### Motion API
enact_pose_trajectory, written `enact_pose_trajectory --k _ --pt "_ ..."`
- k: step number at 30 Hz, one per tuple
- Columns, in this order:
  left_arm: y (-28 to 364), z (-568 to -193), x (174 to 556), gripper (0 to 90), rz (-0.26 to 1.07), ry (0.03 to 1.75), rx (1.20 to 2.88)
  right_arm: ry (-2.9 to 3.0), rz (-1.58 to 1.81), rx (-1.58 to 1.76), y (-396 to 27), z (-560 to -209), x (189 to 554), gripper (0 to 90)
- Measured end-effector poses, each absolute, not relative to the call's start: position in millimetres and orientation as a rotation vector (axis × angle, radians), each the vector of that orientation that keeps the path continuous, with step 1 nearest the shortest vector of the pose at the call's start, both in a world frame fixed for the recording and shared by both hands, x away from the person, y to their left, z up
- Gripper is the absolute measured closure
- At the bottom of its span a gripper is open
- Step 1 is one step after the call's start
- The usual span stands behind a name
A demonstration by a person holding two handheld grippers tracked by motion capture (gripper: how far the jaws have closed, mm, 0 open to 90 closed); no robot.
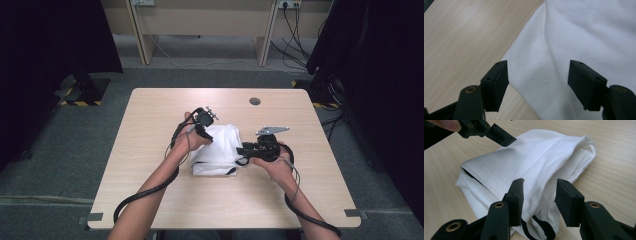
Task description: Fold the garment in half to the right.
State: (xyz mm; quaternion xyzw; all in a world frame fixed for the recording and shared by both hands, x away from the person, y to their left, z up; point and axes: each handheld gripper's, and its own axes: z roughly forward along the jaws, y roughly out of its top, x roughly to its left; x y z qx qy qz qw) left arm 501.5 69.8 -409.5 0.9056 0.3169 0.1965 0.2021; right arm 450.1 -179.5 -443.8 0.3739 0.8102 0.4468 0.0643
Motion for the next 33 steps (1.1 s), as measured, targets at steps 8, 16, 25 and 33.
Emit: enact_pose_trajectory --k 8,16,25,33 --pt "81.6 -411.9 477.3 31.3 0.558 0.857 2.480 2.519 1.246 1.140 -176.1 -457.0 450.4 78.9" --pt "95.3 -418.7 450.6 29.7 0.567 0.830 2.469 2.507 1.308 1.156 -181.7 -451.6 446.3 87.0" --pt "104.8 -427.3 433.3 29.7 0.562 0.821 2.479 2.518 1.291 1.210 -190.5 -446.6 441.6 86.9" --pt "107.2 -430.6 424.8 29.6 0.556 0.810 2.488 2.539 1.102 1.225 -189.0 -460.6 442.3 85.4"
